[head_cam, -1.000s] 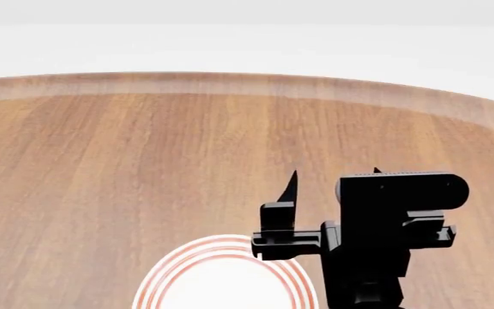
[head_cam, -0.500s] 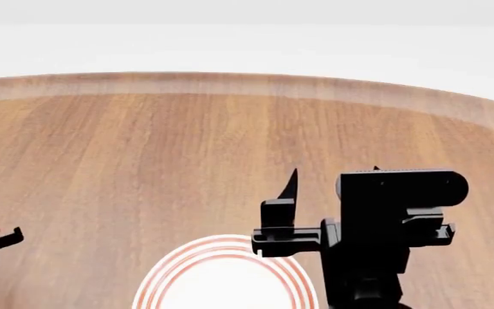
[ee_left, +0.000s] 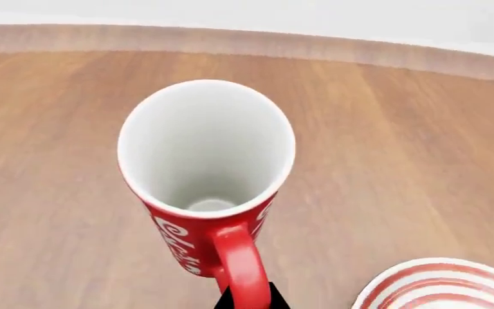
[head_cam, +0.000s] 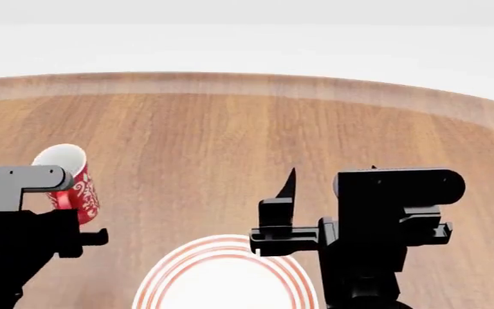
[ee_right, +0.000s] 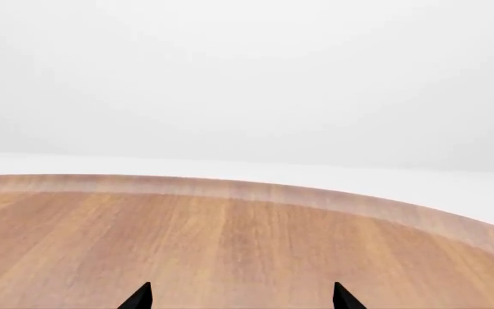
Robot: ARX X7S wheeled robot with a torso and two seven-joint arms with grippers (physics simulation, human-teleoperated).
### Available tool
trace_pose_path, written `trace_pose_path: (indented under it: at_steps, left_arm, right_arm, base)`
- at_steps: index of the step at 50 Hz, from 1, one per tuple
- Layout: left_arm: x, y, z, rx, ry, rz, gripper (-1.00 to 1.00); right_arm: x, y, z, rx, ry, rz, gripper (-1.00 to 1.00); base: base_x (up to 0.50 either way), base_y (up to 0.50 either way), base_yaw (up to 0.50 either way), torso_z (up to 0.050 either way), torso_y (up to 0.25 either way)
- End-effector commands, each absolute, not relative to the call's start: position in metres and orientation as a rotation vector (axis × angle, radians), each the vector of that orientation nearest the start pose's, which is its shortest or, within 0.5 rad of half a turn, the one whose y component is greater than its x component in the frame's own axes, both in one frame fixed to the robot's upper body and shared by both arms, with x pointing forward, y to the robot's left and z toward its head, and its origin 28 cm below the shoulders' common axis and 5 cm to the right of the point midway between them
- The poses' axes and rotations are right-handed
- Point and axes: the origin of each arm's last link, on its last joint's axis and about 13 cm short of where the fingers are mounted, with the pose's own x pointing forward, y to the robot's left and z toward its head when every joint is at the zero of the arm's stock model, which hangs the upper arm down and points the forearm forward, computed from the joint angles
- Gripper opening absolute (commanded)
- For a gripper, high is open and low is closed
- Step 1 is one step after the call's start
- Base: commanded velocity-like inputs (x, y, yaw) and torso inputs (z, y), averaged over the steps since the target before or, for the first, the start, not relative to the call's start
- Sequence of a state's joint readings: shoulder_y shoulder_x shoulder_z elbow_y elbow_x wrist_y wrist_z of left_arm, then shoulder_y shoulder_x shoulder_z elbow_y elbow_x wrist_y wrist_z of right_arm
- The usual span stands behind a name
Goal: Pick up the red mug and put it on the plate
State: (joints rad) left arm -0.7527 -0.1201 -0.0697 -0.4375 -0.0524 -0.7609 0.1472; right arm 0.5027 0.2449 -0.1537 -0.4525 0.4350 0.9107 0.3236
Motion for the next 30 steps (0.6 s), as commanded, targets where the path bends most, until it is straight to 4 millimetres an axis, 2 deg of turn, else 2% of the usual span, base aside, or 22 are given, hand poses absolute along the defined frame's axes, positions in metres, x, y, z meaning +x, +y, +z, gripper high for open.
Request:
trace_pose_path:
  at_steps: [1,18,30]
  left_arm:
    - [0.349,0.226,0.104,-0.025,0.425,-0.193,-1.00]
    - [0.350,0.198,0.091,0.029,0.448,-0.342,-1.00]
    - [0.343,0.173,0.084,0.107,0.481,-0.489,-1.00]
  right_arm:
    - [0.265,-0.096,0.164,-0.025,0.023,0.043,1.00]
    - [0.265,-0.096,0.165,-0.019,0.019,0.043,1.00]
    - [0.265,-0.097,0.167,-0.017,0.016,0.042,1.00]
  base:
    - [0.00,0.00,0.00,0.000,0.000]
    - [0.00,0.00,0.00,0.000,0.000]
    - [0.00,0.00,0.00,0.000,0.001]
